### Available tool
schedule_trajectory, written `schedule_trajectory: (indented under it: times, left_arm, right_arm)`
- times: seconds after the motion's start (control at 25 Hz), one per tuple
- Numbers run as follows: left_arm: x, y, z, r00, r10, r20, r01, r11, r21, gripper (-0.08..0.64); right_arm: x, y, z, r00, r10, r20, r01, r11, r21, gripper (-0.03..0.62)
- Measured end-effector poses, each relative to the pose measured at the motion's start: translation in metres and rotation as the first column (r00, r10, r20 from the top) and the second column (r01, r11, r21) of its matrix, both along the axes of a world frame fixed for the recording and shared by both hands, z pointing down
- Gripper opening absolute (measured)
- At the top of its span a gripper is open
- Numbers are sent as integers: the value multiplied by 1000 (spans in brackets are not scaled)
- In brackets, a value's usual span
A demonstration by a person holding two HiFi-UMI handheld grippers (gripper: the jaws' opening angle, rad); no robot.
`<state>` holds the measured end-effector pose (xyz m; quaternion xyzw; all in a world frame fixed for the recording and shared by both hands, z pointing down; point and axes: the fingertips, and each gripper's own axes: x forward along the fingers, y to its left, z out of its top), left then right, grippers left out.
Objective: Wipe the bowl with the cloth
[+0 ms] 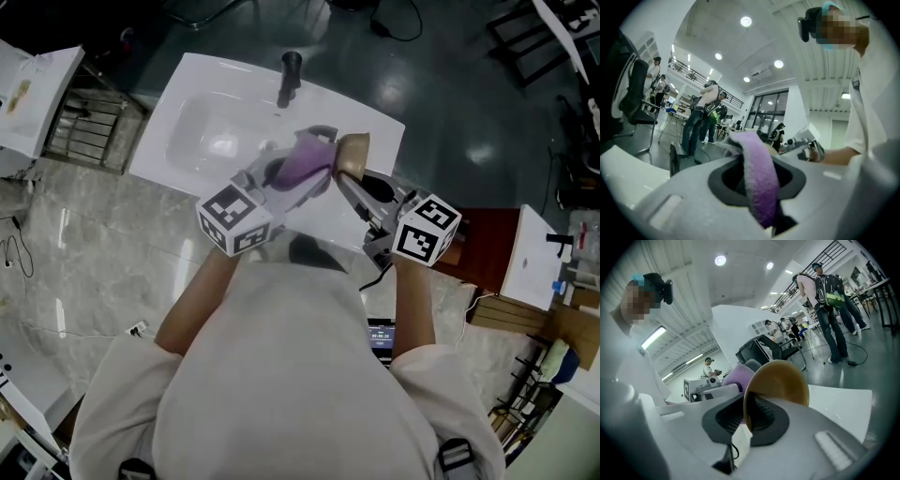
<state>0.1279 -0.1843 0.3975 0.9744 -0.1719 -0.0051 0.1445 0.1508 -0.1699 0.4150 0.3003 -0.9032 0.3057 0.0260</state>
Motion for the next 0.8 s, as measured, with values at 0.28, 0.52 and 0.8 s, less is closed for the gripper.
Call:
schedule_trajectory:
  times: [0.28,0.52,0.8]
  left_arm:
    - [6,27,-22,979,199,44,-203,961,187,91]
    - [5,15,-19,967,241,88,-253,949,186,91]
    - [-1,-8,4,951,197,237,-249,944,217,91]
  right_arm:
    - [-11,12,30,989,-52,-139,41,996,-79,14]
    - [-29,40,28,951,-226,-208,225,974,-29,15]
    - [-43,66,19,917,-366,-157,366,930,-31,23]
